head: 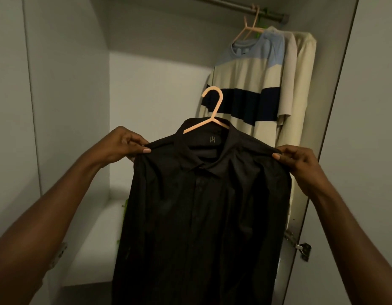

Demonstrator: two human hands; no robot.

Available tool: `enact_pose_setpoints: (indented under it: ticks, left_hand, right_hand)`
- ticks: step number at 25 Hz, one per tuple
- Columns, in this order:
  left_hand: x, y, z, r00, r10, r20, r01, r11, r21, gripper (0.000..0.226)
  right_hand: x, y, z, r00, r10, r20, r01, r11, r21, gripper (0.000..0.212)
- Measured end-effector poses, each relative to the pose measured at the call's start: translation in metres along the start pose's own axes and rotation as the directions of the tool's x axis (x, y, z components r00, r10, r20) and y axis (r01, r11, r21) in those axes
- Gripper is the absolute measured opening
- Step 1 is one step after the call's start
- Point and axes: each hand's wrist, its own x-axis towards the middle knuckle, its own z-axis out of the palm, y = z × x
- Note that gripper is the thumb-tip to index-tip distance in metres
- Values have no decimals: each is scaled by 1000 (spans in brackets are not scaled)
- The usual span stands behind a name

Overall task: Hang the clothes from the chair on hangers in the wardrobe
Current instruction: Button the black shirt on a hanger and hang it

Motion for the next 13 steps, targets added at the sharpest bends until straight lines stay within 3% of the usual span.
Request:
enact_pose_setpoints:
  ticks: [5, 9, 13]
  left_hand:
    - [-4, -6, -5, 999, -43, -29, 42, 998, -43, 21]
    - [2, -10, -7, 988, -61, -139, 71, 995, 72, 10]
    - [6, -22, -1, 963, -84, -256, 129, 978, 164, 17]
  right_hand:
    - [-5, -3, 2, 1000, -16, 19, 15, 999, 47, 19]
    - [-1, -9, 8, 998, -7, 66, 1, 995, 95, 24]
    - [4, -19, 8, 997, 9, 73, -23, 980, 196, 29]
